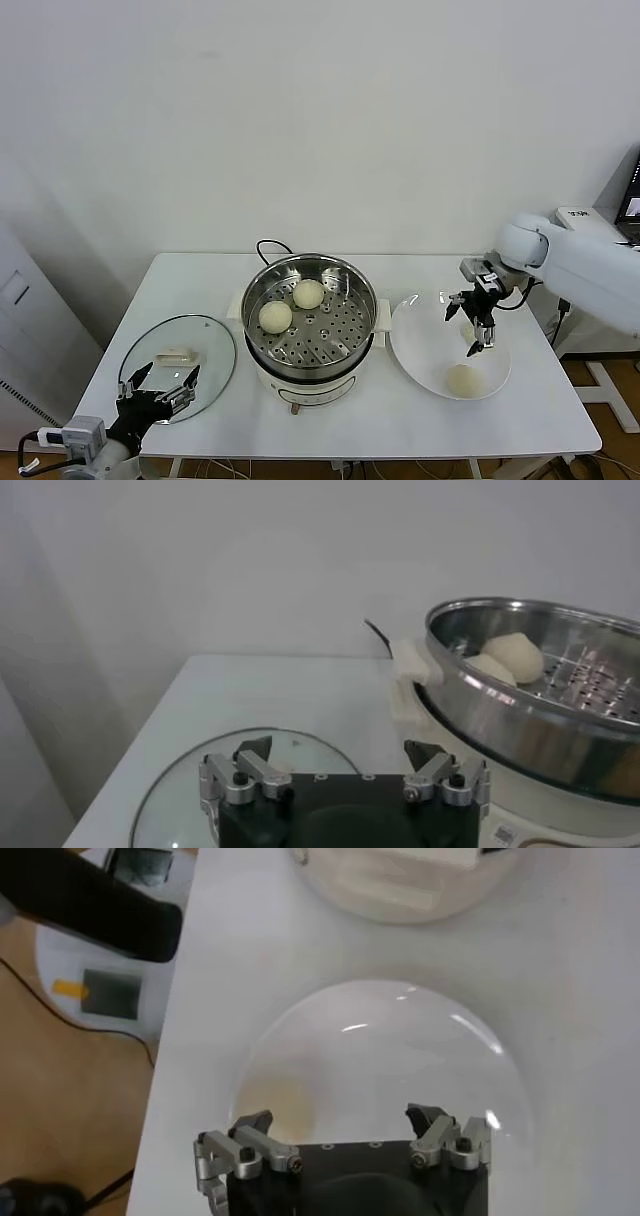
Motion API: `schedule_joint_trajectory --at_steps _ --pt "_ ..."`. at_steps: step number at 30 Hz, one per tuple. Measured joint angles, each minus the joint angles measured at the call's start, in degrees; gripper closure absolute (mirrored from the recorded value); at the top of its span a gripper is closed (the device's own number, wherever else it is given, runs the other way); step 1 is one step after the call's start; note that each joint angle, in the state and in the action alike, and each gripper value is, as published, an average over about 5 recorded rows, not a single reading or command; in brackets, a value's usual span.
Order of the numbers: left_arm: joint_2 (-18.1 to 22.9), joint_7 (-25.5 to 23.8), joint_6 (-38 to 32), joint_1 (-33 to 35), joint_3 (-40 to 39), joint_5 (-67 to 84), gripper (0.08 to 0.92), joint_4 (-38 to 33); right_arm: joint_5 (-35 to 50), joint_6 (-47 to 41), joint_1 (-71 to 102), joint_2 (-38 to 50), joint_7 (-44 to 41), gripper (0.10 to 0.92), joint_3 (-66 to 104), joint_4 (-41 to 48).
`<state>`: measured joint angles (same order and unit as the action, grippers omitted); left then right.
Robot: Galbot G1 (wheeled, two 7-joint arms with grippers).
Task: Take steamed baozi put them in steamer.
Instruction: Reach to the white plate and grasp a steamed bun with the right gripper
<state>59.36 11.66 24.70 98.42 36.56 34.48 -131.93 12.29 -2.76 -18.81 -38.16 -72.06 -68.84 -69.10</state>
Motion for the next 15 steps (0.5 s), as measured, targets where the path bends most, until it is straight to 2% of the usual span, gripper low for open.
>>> schedule_joint_trajectory --at_steps 15 --pt "-0.09 0.03 0.25 -0.28 -0.38 0.00 0.177 0.00 -5.06 1.60 8.76 -1.15 -0.63 0.203 5.69 2.57"
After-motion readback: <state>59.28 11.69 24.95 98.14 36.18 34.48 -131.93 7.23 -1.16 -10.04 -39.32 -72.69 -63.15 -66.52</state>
